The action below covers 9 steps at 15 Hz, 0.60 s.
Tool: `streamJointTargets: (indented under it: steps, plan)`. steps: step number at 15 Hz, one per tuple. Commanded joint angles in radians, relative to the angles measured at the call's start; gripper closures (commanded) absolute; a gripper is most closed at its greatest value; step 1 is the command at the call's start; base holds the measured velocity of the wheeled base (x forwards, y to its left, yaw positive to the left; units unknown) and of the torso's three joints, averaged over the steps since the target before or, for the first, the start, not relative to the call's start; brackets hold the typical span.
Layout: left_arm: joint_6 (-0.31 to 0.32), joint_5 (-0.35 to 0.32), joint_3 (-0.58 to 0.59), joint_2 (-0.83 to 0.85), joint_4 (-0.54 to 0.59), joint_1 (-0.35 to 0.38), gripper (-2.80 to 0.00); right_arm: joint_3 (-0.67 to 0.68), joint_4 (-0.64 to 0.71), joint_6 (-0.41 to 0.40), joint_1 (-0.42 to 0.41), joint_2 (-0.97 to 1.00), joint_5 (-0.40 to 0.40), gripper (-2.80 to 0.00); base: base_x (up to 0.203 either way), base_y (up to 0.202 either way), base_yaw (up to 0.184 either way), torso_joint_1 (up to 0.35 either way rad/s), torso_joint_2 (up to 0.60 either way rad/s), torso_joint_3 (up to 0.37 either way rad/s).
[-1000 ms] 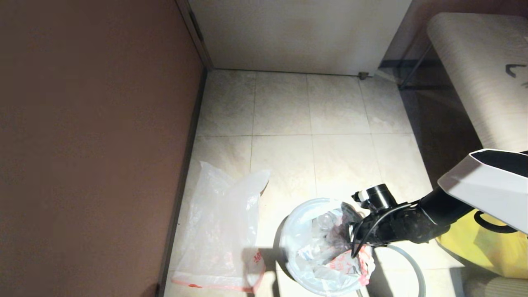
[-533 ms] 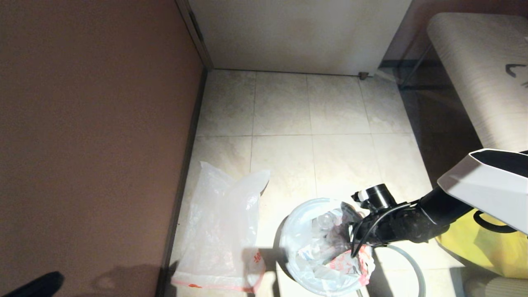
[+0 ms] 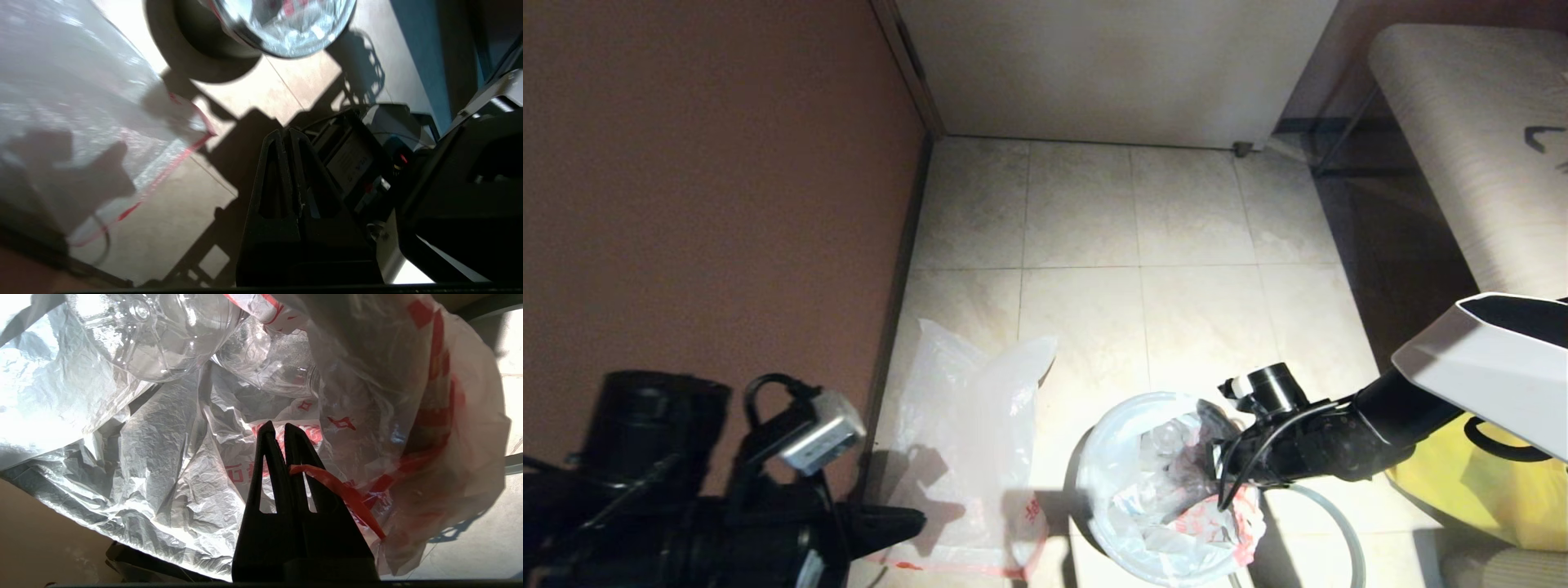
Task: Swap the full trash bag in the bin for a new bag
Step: Place the trash bag on the floor
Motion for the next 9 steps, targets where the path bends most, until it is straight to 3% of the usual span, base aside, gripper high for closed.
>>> streamJointTargets:
  steps: [1, 5, 6, 9]
  plan:
    - [-0.017, 0.045, -0.038, 0.329, -0.094, -0.085, 0.00, 0.002, -0.002, 0.002, -0.001, 0.008, 0.000, 0.00, 0.000, 0.000, 0.000, 0.000, 0.00, 0.000]
    - [-0.039, 0.120, -0.238, 0.644, -0.221, -0.114, 0.00, -0.004, -0.002, 0.002, -0.001, 0.006, 0.002, 0.00, 0.000, 0.000, 0.000, 0.000, 0.00, 0.000]
    - [-0.043, 0.130, -0.308, 0.687, -0.231, -0.117, -2.80, -0.003, -0.002, 0.002, -0.001, 0.006, 0.002, 0.00, 0.000, 0.000, 0.000, 0.000, 0.00, 0.000]
    - [-0.054, 0.141, -0.501, 0.850, -0.253, -0.132, -2.80, -0.003, -0.002, 0.002, -0.001, 0.006, 0.002, 0.00, 0.000, 0.000, 0.000, 0.000, 0.00, 0.000]
